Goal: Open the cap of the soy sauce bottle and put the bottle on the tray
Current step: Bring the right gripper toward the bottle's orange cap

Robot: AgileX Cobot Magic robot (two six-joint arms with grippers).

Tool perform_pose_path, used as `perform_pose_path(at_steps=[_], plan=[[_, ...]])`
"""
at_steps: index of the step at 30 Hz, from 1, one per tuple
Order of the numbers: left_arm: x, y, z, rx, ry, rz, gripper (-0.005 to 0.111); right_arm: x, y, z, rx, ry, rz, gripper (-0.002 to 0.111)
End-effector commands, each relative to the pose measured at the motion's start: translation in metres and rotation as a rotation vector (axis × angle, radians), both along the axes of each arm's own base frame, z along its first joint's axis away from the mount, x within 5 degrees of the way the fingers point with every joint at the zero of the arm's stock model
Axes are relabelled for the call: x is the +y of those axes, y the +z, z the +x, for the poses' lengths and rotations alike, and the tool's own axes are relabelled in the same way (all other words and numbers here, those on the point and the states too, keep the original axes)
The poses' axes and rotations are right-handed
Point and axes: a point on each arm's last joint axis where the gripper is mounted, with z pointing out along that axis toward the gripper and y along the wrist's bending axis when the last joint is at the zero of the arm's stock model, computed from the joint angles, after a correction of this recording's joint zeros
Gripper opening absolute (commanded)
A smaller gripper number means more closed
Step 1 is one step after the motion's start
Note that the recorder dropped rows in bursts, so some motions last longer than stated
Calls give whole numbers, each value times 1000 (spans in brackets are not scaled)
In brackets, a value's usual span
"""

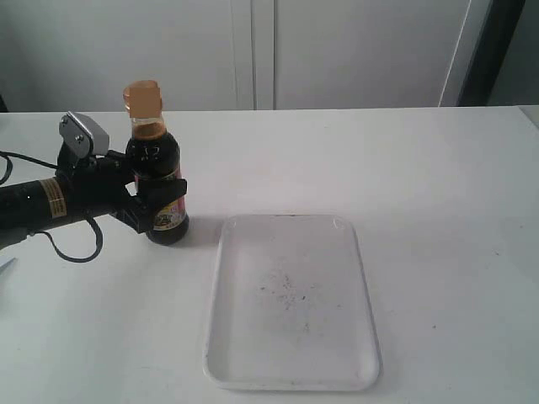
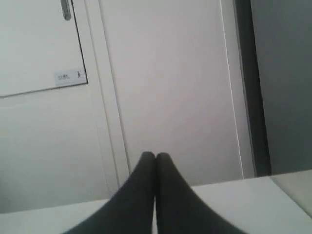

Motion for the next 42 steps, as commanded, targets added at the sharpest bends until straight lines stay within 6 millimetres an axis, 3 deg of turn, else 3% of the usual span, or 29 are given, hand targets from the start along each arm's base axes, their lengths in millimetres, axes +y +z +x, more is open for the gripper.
perform_pose_path(at_steps=[1, 13, 17, 20, 24, 30, 42], plan=[[-4, 0, -4, -1, -32, 7, 0, -1, 30, -7, -105, -6, 8, 0], [-4, 0, -4, 2, -31, 4, 0, 1, 93, 30, -66, -15, -20, 0], [-4, 0, -4, 2, -31, 4, 0, 3, 113, 59, -72, -18, -57, 0], [-4, 0, -4, 2, -31, 4, 0, 7, 117, 79, -85, 17, -68, 0], [-4, 0, -4, 2, -31, 4, 0, 18, 113, 104, -116, 144, -41, 0], [-4, 0, -4, 4, -30, 3, 0, 38, 88, 140, -30, 303, -52, 0], [-4, 0, -4, 6, -32, 3, 0, 86, 48, 166, 103, 404, -163, 0]])
